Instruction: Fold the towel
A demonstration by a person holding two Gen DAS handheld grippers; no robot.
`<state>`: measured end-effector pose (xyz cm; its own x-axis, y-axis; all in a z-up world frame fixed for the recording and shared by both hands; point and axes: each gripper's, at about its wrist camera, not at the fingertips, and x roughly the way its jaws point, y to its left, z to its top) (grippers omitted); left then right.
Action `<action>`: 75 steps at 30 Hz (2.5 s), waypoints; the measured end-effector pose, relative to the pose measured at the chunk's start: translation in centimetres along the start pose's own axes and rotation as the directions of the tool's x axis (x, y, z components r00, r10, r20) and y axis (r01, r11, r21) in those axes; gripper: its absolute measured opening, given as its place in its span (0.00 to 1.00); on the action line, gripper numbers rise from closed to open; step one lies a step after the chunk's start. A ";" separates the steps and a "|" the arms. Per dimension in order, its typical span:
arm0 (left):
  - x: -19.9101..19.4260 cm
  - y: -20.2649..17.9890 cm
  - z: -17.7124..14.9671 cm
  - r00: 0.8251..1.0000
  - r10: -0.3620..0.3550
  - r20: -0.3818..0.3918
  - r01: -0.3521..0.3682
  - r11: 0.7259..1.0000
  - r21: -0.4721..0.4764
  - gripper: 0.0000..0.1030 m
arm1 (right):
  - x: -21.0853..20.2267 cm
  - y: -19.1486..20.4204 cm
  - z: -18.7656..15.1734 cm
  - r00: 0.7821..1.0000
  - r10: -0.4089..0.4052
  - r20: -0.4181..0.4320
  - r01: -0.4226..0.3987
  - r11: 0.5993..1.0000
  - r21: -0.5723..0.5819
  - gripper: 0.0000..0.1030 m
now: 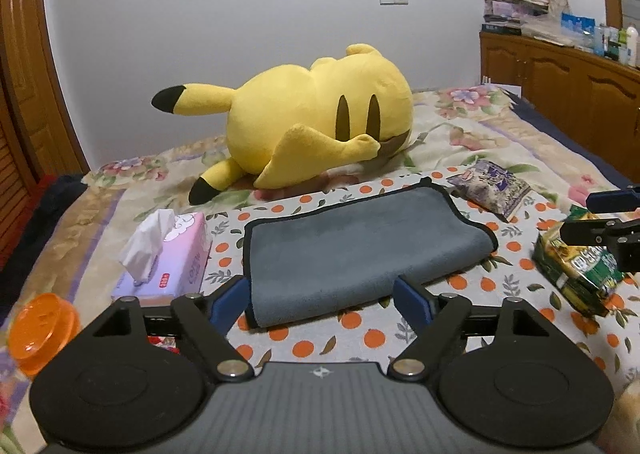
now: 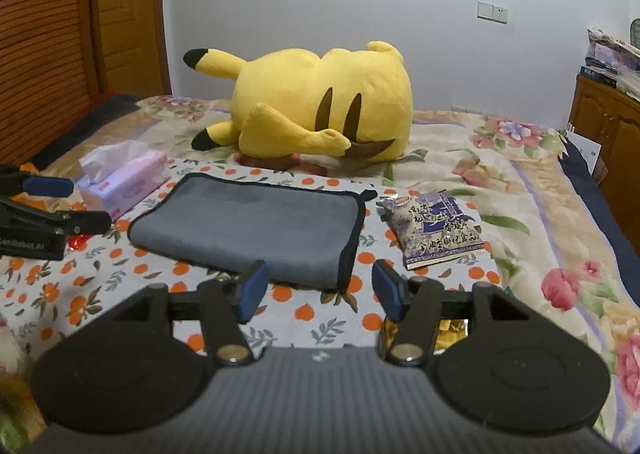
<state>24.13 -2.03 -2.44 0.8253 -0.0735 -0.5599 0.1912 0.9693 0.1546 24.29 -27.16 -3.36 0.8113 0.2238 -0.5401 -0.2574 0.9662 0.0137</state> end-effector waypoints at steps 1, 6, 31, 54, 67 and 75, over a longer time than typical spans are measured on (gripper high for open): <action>-0.4 0.0 -0.1 1.000 0.000 0.002 0.000 1.000 0.002 0.81 | -0.3 0.1 -0.1 1.000 0.001 0.002 -0.001 1.000 0.001 0.59; -2.2 0.1 -0.7 1.000 -0.007 -0.007 0.007 1.000 -0.008 0.85 | -1.5 0.6 -0.6 1.000 0.008 0.003 -0.008 1.000 -0.005 0.60; -12.2 0.1 -1.5 0.999 -0.004 0.033 0.006 0.998 -0.061 0.94 | -11.5 1.4 -0.7 0.997 -0.004 0.073 0.003 1.000 0.011 0.65; -17.4 -1.7 -5.6 0.999 -0.017 0.051 0.022 0.994 -0.105 1.00 | -16.0 2.9 -3.7 0.995 -0.006 0.098 0.004 1.000 0.025 1.00; -17.3 -2.4 -8.1 1.000 0.024 0.016 -0.022 0.992 -0.124 1.00 | -15.6 4.2 -6.3 0.997 0.002 0.078 -0.005 0.999 0.037 1.00; -17.1 -2.9 -9.4 0.999 0.032 -0.010 -0.033 0.994 -0.102 1.00 | -15.4 5.0 -7.4 0.998 0.000 0.068 -0.002 1.000 0.029 1.00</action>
<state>4.47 -1.38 -0.97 0.8258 -0.0403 -0.5625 0.1086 0.9901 0.0886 6.65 -26.74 -1.24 0.8449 0.2324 -0.4818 -0.2442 0.9689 0.0391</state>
